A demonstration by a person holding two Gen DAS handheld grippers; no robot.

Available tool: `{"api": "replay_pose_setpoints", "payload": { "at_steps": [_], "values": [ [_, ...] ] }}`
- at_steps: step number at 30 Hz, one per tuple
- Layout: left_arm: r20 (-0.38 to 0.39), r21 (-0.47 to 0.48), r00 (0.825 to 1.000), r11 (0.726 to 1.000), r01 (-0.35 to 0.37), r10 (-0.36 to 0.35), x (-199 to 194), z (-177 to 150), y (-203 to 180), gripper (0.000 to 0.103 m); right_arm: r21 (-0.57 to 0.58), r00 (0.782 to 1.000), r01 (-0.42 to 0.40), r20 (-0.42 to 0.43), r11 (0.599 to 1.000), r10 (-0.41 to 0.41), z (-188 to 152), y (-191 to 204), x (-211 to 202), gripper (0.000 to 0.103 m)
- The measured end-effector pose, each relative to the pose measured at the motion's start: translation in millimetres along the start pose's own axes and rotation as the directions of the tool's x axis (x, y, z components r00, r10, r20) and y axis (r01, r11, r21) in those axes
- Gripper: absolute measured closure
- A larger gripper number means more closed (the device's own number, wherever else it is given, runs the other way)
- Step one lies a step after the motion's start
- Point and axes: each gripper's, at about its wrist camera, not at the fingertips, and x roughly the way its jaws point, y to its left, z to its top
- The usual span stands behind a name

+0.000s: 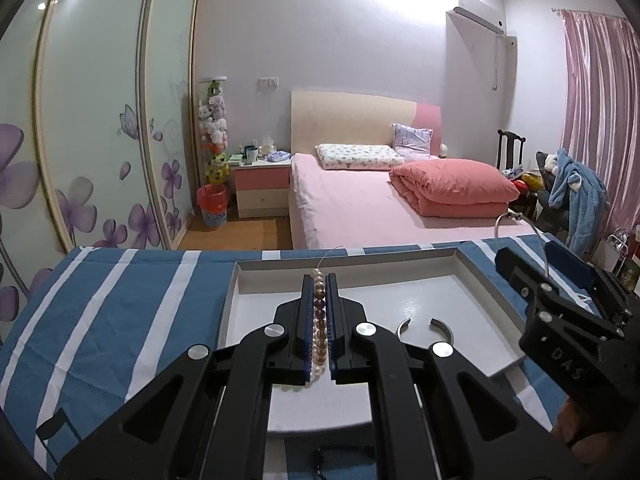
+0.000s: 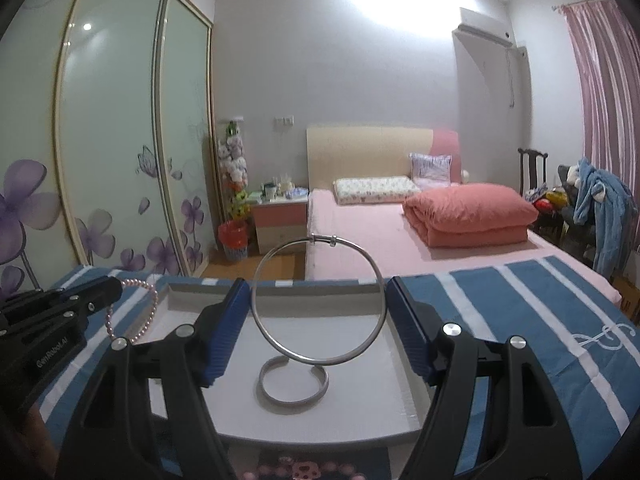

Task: Organize jewelry
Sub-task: 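Open the left tool to drop the pink pearls while the right tool releases the hoop beside the cuff, then move the left tool to the black bead bracelet while the right tool approaches the pink bead bracelet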

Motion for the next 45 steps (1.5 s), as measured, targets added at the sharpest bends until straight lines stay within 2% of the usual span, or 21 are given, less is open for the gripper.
{"api": "replay_pose_setpoints", "payload": {
  "at_steps": [6,14,17,23,32,35,38,39,44,45],
  "values": [
    [-0.044,-0.005,0.999,1.0,0.015,-0.016,25.1,-4.2,-1.2,0.097,0.003,0.99,-0.03,-0.136,1.0,0.03,-7.9,-0.9,38.6,0.035],
    [-0.095,-0.001,0.995,0.999,0.034,-0.034,46.4,-7.4,-5.3,0.096,0.039,0.955,-0.057,-0.289,0.998,0.065,-20.0,-4.2,76.1,0.034],
    [-0.12,-0.033,0.991,0.998,0.053,-0.056,51.3,-7.5,-1.9,0.096,0.048,0.937,-0.074,-0.339,0.996,0.086,-27.2,-2.3,84.4,0.031],
    [-0.127,-0.074,0.991,0.997,0.038,-0.047,45.1,-5.4,15.8,0.096,0.07,0.943,-0.064,-0.322,0.995,0.083,-30.4,-14.8,67.8,0.029],
    [-0.123,-0.105,0.992,0.994,-0.013,0.0,6.1,-12.6,45.5,0.096,0.074,0.955,-0.048,-0.289,0.996,0.067,-29.7,-31.2,25.4,0.029],
    [-0.14,-0.103,0.99,0.994,-0.029,0.015,-6.9,-22.9,52.3,0.094,0.068,0.953,-0.042,-0.297,0.997,0.06,-36.5,-33.8,10.5,0.029],
    [-0.17,-0.102,0.985,0.994,-0.048,0.03,-16.7,-35.3,56.8,0.081,0.063,0.95,-0.029,-0.308,0.998,0.047,-43.3,-38.6,-1.7,0.029],
    [-0.18,-0.104,0.983,0.993,-0.052,0.033,-19.8,-39.9,58.1,0.08,0.061,0.949,-0.024,-0.314,0.998,0.042,-46.2,-41.1,-5.2,0.029],
    [-0.222,-0.1,0.975,0.993,-0.054,0.031,-26.4,-54.6,59.0,0.08,0.049,0.934,-0.016,-0.355,0.999,0.032,-63.5,-44.6,-16.2,0.029],
    [-0.228,-0.098,0.973,0.994,-0.055,0.031,-27.9,-58.5,57.7,0.08,0.048,0.929,-0.016,-0.369,0.999,0.032,-68.3,-44.3,-16.5,0.033]
  ]
}}
